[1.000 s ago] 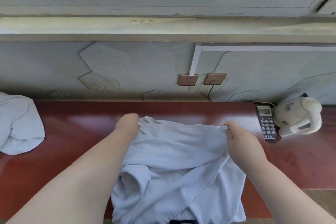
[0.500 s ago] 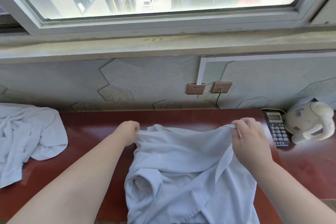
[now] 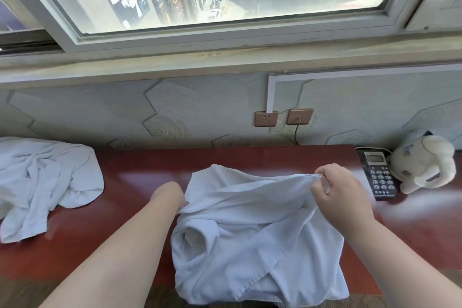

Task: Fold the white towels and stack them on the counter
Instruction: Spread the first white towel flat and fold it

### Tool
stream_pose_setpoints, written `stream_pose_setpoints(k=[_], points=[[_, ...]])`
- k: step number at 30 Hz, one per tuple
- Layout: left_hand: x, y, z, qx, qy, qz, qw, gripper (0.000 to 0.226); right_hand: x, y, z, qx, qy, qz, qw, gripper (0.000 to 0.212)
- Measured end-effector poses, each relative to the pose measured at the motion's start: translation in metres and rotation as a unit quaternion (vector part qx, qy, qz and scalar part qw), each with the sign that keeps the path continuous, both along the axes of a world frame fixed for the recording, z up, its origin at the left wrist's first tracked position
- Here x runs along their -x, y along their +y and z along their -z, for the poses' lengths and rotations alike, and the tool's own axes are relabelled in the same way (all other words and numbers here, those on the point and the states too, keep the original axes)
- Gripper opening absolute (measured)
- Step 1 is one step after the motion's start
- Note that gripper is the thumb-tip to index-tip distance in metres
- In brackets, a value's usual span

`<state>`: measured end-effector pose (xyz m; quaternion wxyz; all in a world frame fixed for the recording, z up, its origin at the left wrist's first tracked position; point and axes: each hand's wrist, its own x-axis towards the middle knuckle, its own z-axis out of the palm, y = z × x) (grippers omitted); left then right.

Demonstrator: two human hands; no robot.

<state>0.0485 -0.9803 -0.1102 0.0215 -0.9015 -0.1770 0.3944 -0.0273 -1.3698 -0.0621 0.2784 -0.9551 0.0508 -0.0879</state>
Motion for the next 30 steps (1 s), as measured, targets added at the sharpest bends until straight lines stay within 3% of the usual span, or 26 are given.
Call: stream_pose_setpoints(k=[3,7,12,21,23,26,29,30], points=[[0.009,0.003,-0.005,0.03,0.073,-0.003,0.997,0.03,0.012,0.009,-0.015,0.026,-0.019,-0.004,0.999,0.007],[0.024,0.025,-0.014,0.031,-0.079,0.005,0.996,0.038,0.034,0.025,-0.033,0.052,-0.023,0.038,0.998,0.009],[0.039,0.069,-0.027,0.061,-0.269,-0.076,0.958,0.032,0.066,0.044,-0.058,0.083,0.009,0.109,0.99,0.017],[0.063,0.148,-0.065,0.134,-0.356,-0.179,0.907,0.036,0.124,0.071,-0.114,0.047,-0.051,0.195,0.978,0.015],[0.075,0.153,-0.083,0.118,-0.343,-0.137,0.922,0.032,0.132,0.073,-0.126,0.046,-0.062,0.194,0.978,0.016],[0.101,0.152,-0.115,0.052,-0.233,-0.1,0.966,0.033,0.143,0.073,-0.142,0.06,-0.105,0.208,0.971,0.017],[0.132,0.155,-0.132,0.062,-0.134,-0.111,0.983,0.024,0.159,0.07,-0.152,0.045,-0.11,0.217,0.969,0.018],[0.142,0.156,-0.132,0.079,-0.093,-0.121,0.985,0.034,0.165,0.068,-0.155,0.027,-0.106,0.218,0.97,0.017]])
